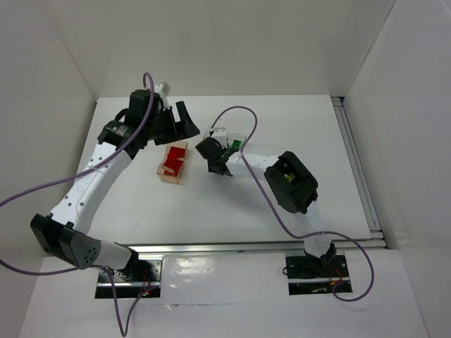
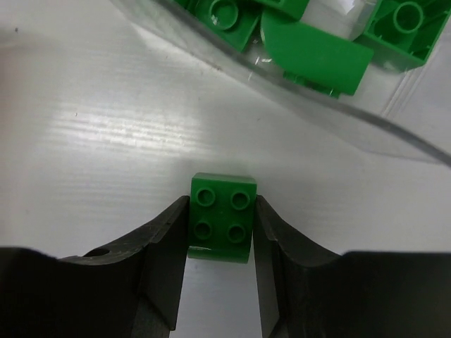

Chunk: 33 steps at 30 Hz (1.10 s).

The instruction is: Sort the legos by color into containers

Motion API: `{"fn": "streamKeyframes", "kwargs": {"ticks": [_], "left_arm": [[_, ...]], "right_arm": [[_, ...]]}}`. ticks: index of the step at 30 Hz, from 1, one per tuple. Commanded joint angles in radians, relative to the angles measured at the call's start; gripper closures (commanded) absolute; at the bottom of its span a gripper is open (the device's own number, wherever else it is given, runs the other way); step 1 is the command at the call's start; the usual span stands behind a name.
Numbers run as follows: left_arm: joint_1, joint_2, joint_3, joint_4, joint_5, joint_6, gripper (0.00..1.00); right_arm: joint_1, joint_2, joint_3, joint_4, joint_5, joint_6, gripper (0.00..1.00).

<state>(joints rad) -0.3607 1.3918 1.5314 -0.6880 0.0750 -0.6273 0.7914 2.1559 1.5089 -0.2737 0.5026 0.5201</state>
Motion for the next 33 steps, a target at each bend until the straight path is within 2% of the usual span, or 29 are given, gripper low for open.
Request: {"fn": "streamKeyframes", "kwargs": {"ticks": [1,5,9,23,26,27,29,30,33], "left_arm": [[0.005,-0.005,-0.010,0.022,0.002,0.021,0.08],[0.014,-0.005,-0.010,0.022,-0.007,0.031,0.08],[0.023,-0.005,-0.010,0.022,-0.007,0.031,0.08],[0.063,-0.005,-0.040,0.001,-0.020,0.031,0.08],[0.063,0.006,-0.040,0.001,-0.011,0.040,0.08],[0.063,0.006,-0.031,0.001,-0.011,0.040,0.08],[0.063,0.006,-0.031,0.001,-0.011,0.040,0.08],[0.063,0.006,-0.031,0.001,-0.011,0.040,0.08],[0.063,0.006,-0.042,0.001,-0.001,0.040,0.08]], "right_arm": [[0.034,-0.080,-0.018,-0.035,0.053,-0.017,0.76],[0.045,-0.264,-0.120,-0.010,0.091,-0.049,0.76],[0.010,-0.326,-0.131,-0.001,0.125,-0.072,0.76],[-0.146,-0.154,0.051,0.057,0.083,-0.124,0.72],[-0.165,-0.119,0.085,0.047,0.062,-0.134,0.51],[-0.166,-0.119,0.094,0.047,0.062,-0.134,0.31],[-0.166,-0.135,0.080,0.047,0.062,-0.143,0.13],[-0.166,-0.146,0.080,0.056,0.071,-0.143,0.09],[-0.166,-0.208,0.039,0.065,0.105,-0.134,0.07]]}}
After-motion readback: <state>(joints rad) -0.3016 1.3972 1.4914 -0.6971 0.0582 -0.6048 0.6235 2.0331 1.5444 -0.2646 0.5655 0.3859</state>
